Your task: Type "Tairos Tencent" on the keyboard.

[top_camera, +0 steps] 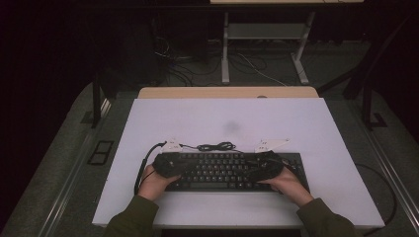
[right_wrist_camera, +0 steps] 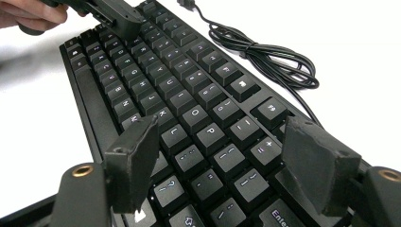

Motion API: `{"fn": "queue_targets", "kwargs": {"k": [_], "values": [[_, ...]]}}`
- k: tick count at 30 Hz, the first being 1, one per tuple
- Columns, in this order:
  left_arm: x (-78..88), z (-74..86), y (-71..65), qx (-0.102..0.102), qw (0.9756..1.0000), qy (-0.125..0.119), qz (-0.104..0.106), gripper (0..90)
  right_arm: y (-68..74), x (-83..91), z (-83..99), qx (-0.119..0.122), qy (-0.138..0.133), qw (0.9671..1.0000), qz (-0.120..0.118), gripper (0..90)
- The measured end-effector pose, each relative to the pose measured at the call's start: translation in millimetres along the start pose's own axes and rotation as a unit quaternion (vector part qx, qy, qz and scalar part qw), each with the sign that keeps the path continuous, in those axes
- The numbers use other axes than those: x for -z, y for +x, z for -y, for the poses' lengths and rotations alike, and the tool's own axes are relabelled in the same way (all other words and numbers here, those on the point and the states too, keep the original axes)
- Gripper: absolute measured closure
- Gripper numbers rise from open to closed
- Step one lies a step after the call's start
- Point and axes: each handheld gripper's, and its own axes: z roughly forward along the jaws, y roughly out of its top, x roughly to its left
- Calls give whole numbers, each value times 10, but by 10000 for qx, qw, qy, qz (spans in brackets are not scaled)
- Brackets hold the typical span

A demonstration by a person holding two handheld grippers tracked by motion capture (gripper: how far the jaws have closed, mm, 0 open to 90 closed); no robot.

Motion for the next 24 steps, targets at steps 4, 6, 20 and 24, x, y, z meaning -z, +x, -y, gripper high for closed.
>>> {"fn": "queue_targets", "kwargs": {"k": [4, 6, 20, 24], "values": [[-8, 3, 6, 17, 10000, -13, -19, 893, 0, -2, 2, 7, 0, 10000, 4, 279], [-7, 4, 6, 31, 10000, -11, -23, 893, 1, -1, 1, 3, -1, 10000, 0, 279], [-30, 17, 19, 7, 9999, 85, -73, 893, 1, 0, 2, 9, 2, 10000, 2, 279], [-31, 17, 16, 22, 9999, 89, -68, 893, 0, 2, 1, 9, -2, 10000, 0, 279]]}}
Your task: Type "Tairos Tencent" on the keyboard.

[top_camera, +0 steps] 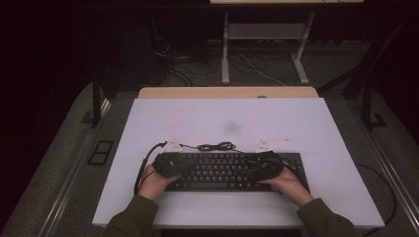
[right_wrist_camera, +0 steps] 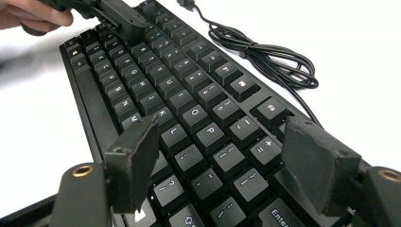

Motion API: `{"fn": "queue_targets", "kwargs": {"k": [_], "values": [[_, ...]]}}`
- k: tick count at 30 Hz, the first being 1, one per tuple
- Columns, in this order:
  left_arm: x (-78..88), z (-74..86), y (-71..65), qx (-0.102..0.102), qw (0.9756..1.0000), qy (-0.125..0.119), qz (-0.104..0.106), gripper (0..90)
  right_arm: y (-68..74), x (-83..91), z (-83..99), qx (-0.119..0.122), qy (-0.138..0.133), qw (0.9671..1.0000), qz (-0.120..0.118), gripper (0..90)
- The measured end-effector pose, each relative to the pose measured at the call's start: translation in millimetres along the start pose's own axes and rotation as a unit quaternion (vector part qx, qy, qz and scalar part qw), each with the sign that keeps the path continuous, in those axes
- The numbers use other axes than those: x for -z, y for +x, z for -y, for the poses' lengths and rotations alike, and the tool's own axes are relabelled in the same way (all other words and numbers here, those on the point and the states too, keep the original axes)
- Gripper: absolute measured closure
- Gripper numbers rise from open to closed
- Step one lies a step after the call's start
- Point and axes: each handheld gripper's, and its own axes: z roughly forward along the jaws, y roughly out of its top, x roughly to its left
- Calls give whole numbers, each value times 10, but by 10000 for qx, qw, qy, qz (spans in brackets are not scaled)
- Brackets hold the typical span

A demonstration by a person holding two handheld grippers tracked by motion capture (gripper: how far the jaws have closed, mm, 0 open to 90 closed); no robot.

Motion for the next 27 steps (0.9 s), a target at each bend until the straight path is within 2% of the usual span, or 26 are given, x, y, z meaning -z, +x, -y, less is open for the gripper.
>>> {"fn": "queue_targets", "kwargs": {"k": [19, 27], "values": [[-12, 2, 4, -49, 9999, 101, -23, 893, 4, -2, -1, -4, -3, 10000, 1, 279], [-4, -10, -33, -16, 10000, -1, 1, 893, 1, 2, -2, 0, -15, 10000, -2, 279]]}}
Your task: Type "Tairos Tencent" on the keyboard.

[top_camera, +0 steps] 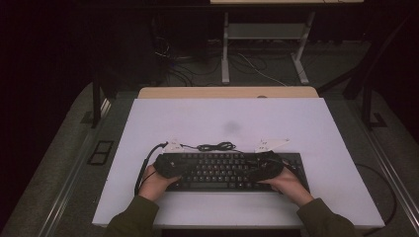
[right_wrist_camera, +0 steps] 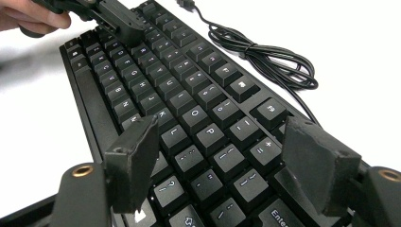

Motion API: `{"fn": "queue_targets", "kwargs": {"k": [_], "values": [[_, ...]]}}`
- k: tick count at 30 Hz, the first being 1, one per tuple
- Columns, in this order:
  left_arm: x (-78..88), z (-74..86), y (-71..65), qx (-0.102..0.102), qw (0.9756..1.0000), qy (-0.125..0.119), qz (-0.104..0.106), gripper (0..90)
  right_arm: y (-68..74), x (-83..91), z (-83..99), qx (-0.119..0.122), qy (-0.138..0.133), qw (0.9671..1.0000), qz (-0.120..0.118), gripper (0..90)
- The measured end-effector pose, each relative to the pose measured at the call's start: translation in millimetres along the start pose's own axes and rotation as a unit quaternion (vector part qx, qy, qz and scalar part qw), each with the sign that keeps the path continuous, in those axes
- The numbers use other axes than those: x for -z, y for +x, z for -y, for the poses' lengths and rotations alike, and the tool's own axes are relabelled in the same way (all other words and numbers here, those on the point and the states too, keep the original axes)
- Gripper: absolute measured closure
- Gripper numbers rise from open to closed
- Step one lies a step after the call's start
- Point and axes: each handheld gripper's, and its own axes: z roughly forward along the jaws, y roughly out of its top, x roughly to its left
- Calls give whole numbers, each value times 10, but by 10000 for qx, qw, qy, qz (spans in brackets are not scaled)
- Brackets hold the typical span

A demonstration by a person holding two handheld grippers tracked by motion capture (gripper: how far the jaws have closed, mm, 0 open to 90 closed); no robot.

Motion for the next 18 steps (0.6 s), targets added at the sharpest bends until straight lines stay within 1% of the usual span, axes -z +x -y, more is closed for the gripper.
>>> {"fn": "queue_targets", "kwargs": {"k": [3, 5, 6, 7, 8, 9, 10, 11, 12, 16, 17, 18], "values": [[15, -3, 1, 30, 10000, -54, 22, 893, 0, 2, -2, 2, -12, 10000, 0, 280], [25, -5, -6, 54, 9999, -95, 26, 849, 3, 2, -3, 14, -14, 10000, 11, 315], [37, -11, -7, -15, 10000, -68, 8, 849, 3, 2, -3, 14, -14, 10000, 11, 315], [42, -16, -20, -19, 10000, -92, -2, 808, 12, 6, -8, -6, -29, 10000, 8, 368], [44, -16, -25, -25, 9999, -116, -7, 788, 14, 8, -10, -9, -57, 10000, 5, 389], [48, -18, -31, -22, 9999, -113, -9, 788, 14, 8, -10, -9, -57, 10000, 5, 389], [51, -16, -34, -26, 9999, -118, -5, 745, 19, 14, -20, -39, -93, 9999, -14, 415], [52, -12, -40, 16, 9999, -164, 2, 719, 16, 12, -24, -17, -105, 9999, -48, 469], [57, -10, -43, 36, 9998, -176, -4, 704, 17, 11, -28, -13, -101, 9999, -62, 499], [82, 7, -48, 51, 9997, -223, -64, 614, 27, -8, -46, -63, -114, 9996, -246, 619], [87, 13, -53, 81, 9996, -247, -77, 614, 27, -8, -46, -63, -114, 9996, -246, 619], [87, 21, -60, 128, 9994, -302, -81, 574, 29, -19, -62, -58, -118, 9993, -352, 670]]}}
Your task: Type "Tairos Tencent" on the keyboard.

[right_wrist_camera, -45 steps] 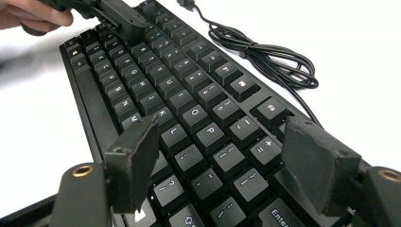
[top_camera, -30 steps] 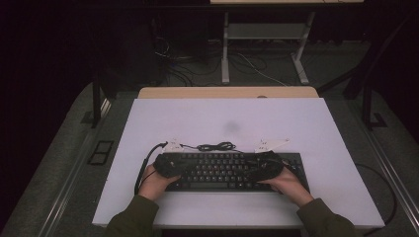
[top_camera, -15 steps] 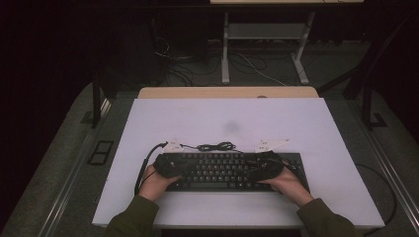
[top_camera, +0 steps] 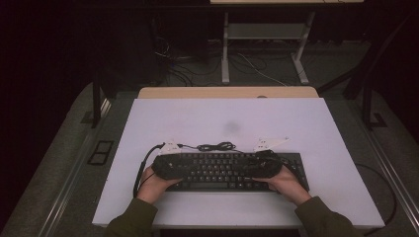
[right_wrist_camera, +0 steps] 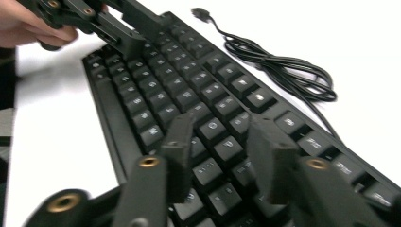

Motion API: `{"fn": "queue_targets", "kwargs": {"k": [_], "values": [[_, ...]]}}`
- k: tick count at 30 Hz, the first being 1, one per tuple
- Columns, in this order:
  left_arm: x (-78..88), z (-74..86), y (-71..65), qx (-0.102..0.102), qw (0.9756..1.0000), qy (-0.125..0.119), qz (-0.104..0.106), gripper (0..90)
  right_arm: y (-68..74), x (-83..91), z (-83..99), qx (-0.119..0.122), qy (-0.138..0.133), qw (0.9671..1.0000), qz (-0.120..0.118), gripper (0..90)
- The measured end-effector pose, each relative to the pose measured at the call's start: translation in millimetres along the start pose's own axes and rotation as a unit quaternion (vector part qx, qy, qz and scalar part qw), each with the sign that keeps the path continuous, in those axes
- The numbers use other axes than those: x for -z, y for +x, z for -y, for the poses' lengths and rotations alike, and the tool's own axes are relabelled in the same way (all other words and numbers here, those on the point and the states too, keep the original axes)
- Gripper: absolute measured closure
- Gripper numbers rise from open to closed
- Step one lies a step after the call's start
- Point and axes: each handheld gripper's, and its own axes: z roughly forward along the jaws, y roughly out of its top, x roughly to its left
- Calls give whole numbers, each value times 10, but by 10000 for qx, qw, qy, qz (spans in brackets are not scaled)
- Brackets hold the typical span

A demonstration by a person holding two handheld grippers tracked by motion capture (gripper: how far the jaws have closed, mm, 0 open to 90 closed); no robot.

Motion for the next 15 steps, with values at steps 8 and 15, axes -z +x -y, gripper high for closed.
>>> {"fn": "queue_targets", "kwargs": {"k": [8, 15], "values": [[73, 67, -6, 127, 9998, -84, -91, 446, 44, -99, -65, 119, 104, 9991, -391, 868], [161, 136, -3, 209, 9995, -157, -186, 388, 91, -193, -118, 246, 197, 9976, -622, 894]]}}
